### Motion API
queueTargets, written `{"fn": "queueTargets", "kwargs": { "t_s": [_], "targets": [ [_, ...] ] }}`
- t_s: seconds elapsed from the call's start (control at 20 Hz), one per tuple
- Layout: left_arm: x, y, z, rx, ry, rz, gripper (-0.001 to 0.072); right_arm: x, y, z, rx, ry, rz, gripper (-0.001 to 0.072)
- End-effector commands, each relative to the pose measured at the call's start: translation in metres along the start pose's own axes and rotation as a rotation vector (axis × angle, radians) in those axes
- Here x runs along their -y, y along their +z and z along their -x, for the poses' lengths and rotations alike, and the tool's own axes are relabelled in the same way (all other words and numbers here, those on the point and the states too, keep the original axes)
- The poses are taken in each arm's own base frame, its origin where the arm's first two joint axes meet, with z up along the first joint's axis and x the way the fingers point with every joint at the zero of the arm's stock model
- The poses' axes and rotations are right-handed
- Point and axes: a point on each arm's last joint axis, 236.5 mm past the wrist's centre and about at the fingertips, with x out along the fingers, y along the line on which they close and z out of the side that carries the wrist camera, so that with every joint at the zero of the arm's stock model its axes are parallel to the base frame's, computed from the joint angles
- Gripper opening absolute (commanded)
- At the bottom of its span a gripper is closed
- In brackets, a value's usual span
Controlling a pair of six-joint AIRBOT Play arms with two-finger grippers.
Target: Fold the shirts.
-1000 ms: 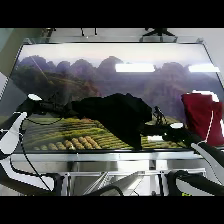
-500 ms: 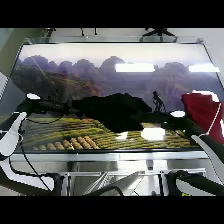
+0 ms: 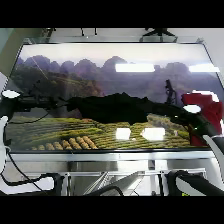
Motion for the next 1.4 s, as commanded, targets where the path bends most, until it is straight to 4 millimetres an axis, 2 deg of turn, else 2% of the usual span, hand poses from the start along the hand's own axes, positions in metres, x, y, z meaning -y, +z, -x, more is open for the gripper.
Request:
{"fn": "queueTargets", "kwargs": {
  "t_s": [0.0,0.2,0.3,0.4,0.45,0.6,0.75,0.8,0.85,0.95,1.0,1.05,1.1,1.15,1.2,1.25,1.35],
  "targets": [
    [0.016,0.002,0.02,0.032,0.001,-0.044,0.0011,-0.013,0.021,0.034,0.07,0.017,0.047,0.002],
    [0.025,-0.004,0.019,0.009,-0.021,-0.053,0.0011,-0.01,0.021,0.053,0.059,0.008,0.061,0.002],
    [0.037,-0.009,0.028,0.002,-0.034,-0.078,0.0011,-0.025,0.022,0.064,0.048,0.051,0.092,0.002],
    [0.055,-0.002,0.051,0.073,-0.022,-0.128,0.0011,-0.054,0.038,0.087,0.088,0.08,0.18,0.002],
    [0.072,0.004,0.069,0.133,-0.033,-0.164,0.0011,-0.073,0.05,0.102,0.121,0.091,0.242,0.0019],
    [0.145,0.018,0.134,0.33,-0.063,-0.333,0.0011,-0.153,0.083,0.155,0.244,0.106,0.464,0.002],
    [0.245,0.014,0.215,0.56,0.031,-0.636,0.0011,-0.24,0.089,0.2,0.357,0.111,0.716,0.002],
    [0.28,0.009,0.243,0.65,0.062,-0.729,0.0011,-0.263,0.087,0.212,0.385,0.11,0.781,0.002],
    [0.307,0.003,0.268,0.728,0.106,-0.796,0.0011,-0.281,0.085,0.222,0.407,0.107,0.83,0.002],
    [0.337,-0.002,0.313,0.853,0.254,-0.878,0.001,-0.302,0.079,0.234,0.43,0.102,0.868,0.002],
    [0.339,0.002,0.329,0.882,0.325,-0.886,0.001,-0.301,0.078,0.234,0.429,0.089,0.871,0.002],
    [0.337,0.01,0.336,0.886,0.362,-0.885,0.001,-0.29,0.08,0.231,0.409,0.051,0.849,0.002],
    [0.332,0.021,0.334,0.869,0.359,-0.872,0.001,-0.274,0.083,0.225,0.381,0.014,0.813,0.002],
    [0.322,0.037,0.322,0.821,0.333,-0.854,0.001,-0.259,0.086,0.216,0.352,-0.009,0.78,0.002],
    [0.308,0.056,0.301,0.755,0.294,-0.831,0.001,-0.242,0.088,0.203,0.315,-0.013,0.743,0.002],
    [0.294,0.073,0.271,0.678,0.249,-0.811,0.001,-0.221,0.088,0.186,0.269,-0.011,0.695,0.002],
    [0.25,0.11,0.196,0.505,0.212,-0.754,0.001,-0.17,0.082,0.141,0.163,-0.01,0.569,0.002]
  ]
}}
